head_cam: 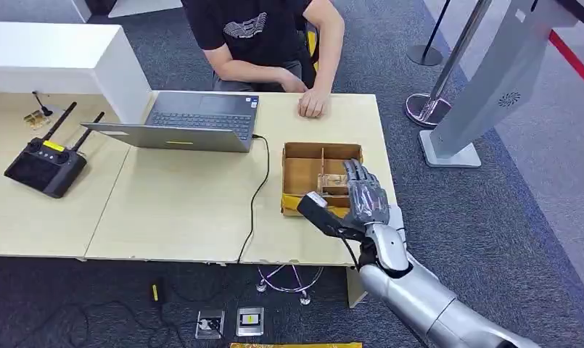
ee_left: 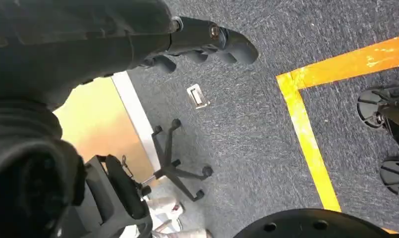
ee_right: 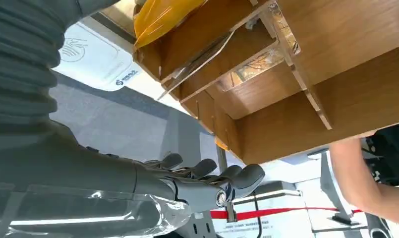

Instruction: Pass the card to the sensor for recognition and then transmit it.

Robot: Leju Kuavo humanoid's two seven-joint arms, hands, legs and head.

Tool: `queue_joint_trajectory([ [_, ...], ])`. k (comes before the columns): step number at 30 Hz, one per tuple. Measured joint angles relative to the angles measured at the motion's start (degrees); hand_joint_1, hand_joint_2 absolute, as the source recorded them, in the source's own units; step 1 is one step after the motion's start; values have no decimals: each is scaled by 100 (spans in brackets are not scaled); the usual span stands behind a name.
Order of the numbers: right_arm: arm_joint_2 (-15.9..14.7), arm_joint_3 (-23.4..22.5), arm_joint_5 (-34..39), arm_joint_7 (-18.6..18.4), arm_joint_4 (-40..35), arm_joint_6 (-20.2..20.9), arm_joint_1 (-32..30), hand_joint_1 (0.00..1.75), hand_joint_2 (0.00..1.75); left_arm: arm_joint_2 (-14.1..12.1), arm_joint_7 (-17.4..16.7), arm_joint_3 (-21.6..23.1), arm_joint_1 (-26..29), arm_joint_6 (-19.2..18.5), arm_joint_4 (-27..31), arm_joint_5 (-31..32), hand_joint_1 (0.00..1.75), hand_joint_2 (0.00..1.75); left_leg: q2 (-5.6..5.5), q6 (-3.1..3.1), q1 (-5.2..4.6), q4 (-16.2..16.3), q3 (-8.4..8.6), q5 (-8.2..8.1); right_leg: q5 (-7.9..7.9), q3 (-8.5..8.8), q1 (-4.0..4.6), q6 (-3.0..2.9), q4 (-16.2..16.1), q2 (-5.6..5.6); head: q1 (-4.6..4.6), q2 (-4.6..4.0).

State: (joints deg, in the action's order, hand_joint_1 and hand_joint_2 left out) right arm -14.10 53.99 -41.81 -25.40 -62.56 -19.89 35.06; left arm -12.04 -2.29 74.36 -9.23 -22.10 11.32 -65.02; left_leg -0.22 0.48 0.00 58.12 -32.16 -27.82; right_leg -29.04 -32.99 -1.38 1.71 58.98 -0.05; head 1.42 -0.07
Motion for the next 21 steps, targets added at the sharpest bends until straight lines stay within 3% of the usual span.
queue_joint_trajectory([
  [10,92,4,162,232,243,-26,54,0,175,-2,0,0,5,0,-4,22,0,0,0,0,0,0,0,0,0,0,0,0,1,1,0,0],
  [11,116,9,214,265,293,-46,72,129,175,-4,0,0,5,0,-4,22,0,0,0,0,0,0,0,0,0,0,0,0,0,1,0,0],
  [12,138,11,263,308,346,-52,90,129,175,-4,0,0,3,0,-4,22,0,0,0,0,0,0,0,0,0,0,0,0,1,1,0,0],
  [13,166,15,306,341,405,-55,103,175,175,-4,0,0,1,0,-4,22,0,0,0,0,0,0,0,0,0,0,0,0,1,1,0,0],
  [21,365,28,529,525,798,-153,191,175,175,-37,0,0,-4,0,-7,28,0,0,0,0,0,0,0,0,0,-1,0,0,0,1,-2,0],
])
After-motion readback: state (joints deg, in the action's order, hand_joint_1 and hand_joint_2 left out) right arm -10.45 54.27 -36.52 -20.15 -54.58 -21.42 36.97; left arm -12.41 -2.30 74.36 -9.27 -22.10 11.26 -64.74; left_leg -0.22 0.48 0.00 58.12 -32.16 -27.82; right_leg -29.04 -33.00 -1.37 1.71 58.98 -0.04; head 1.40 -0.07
